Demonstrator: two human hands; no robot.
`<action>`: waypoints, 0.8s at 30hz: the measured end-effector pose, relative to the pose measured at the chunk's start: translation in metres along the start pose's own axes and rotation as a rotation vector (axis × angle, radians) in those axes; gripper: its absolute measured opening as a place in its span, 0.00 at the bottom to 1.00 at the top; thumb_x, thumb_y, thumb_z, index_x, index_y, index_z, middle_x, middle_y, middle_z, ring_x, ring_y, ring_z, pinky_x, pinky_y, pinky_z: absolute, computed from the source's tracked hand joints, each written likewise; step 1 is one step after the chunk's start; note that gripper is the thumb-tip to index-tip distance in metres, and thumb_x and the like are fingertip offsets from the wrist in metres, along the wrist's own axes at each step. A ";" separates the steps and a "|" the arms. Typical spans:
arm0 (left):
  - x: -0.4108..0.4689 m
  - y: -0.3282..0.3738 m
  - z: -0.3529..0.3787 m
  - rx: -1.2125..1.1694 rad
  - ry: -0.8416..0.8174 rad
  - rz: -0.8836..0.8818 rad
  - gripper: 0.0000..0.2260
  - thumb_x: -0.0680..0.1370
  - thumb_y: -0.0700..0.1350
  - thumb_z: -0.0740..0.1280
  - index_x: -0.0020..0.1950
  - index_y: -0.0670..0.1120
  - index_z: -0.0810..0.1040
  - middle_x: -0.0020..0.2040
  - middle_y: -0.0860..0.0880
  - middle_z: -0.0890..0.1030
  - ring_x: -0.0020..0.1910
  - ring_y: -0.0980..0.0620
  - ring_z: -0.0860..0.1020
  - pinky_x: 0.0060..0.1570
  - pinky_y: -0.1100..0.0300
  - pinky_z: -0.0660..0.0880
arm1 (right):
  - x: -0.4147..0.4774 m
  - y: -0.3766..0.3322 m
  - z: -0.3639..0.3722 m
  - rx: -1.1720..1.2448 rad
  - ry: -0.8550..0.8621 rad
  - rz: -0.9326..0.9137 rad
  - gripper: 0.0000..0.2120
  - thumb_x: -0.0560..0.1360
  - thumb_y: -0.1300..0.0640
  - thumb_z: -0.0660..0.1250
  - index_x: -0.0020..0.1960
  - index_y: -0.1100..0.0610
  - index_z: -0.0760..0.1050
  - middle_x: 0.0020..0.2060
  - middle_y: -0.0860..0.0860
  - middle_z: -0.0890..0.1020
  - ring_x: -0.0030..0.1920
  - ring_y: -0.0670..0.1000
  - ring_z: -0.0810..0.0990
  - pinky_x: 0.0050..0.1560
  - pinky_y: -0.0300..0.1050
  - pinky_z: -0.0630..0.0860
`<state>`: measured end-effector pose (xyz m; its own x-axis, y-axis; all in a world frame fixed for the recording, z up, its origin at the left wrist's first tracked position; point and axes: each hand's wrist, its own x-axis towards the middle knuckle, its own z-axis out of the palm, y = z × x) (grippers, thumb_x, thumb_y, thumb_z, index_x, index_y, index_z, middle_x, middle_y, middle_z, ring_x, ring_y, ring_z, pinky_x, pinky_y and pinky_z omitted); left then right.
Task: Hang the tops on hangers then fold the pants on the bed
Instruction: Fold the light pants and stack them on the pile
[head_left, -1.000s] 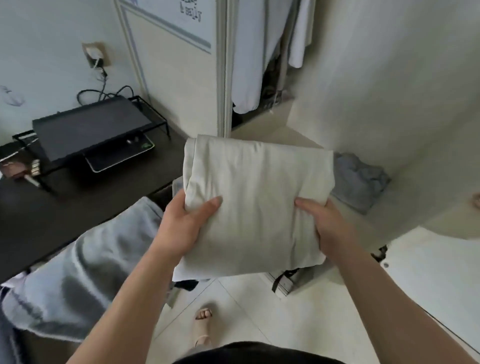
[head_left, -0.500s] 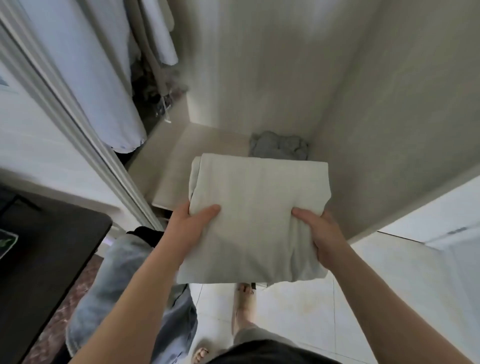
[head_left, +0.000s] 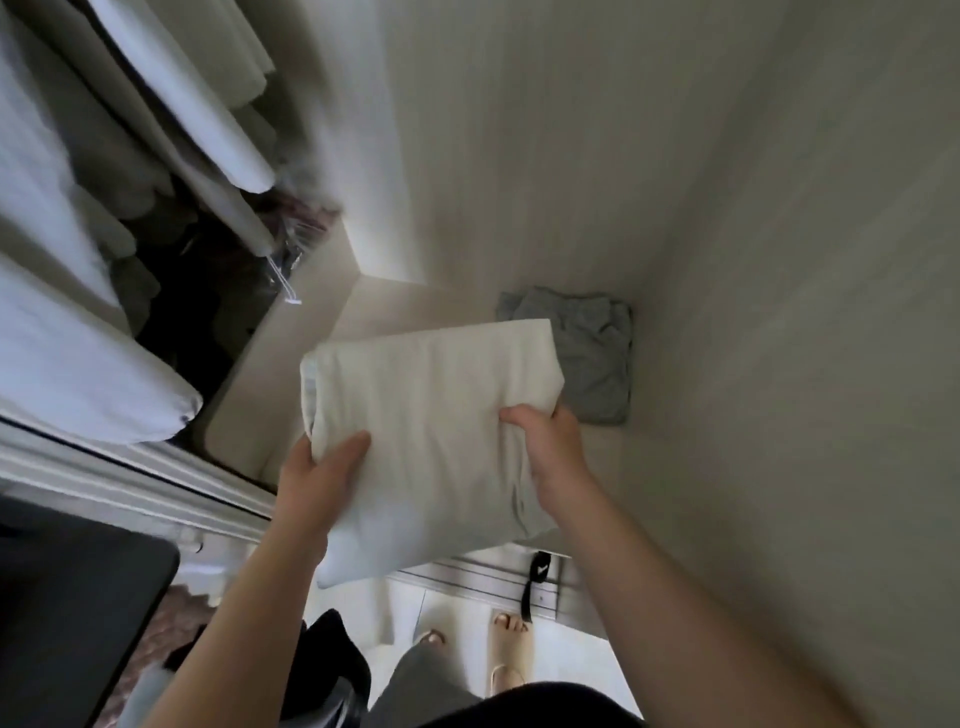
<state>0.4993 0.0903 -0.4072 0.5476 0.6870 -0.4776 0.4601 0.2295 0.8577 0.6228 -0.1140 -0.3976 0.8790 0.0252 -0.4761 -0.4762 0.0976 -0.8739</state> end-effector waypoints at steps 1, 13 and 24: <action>0.010 0.000 0.004 0.005 0.009 -0.009 0.14 0.71 0.53 0.78 0.53 0.52 0.81 0.49 0.53 0.85 0.48 0.49 0.84 0.42 0.53 0.79 | 0.008 0.001 0.003 0.005 0.014 0.013 0.21 0.58 0.58 0.73 0.51 0.56 0.82 0.47 0.52 0.87 0.49 0.55 0.85 0.51 0.50 0.80; 0.131 0.016 0.158 0.090 -0.351 0.010 0.15 0.75 0.46 0.76 0.61 0.47 0.82 0.51 0.52 0.86 0.48 0.54 0.84 0.46 0.58 0.80 | 0.127 -0.019 -0.040 -0.055 0.368 -0.014 0.17 0.70 0.64 0.73 0.59 0.58 0.82 0.51 0.50 0.86 0.50 0.51 0.84 0.49 0.42 0.80; 0.215 0.007 0.295 0.706 -0.399 0.458 0.36 0.78 0.51 0.72 0.82 0.49 0.59 0.80 0.42 0.62 0.77 0.40 0.62 0.75 0.46 0.62 | 0.248 -0.006 -0.057 -0.706 0.498 -0.203 0.36 0.76 0.60 0.67 0.80 0.53 0.58 0.79 0.53 0.60 0.78 0.55 0.59 0.77 0.53 0.59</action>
<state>0.8261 0.0361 -0.5598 0.9203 0.2892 -0.2633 0.3864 -0.5684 0.7263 0.8424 -0.1652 -0.5158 0.9137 -0.3780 -0.1490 -0.3611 -0.5875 -0.7242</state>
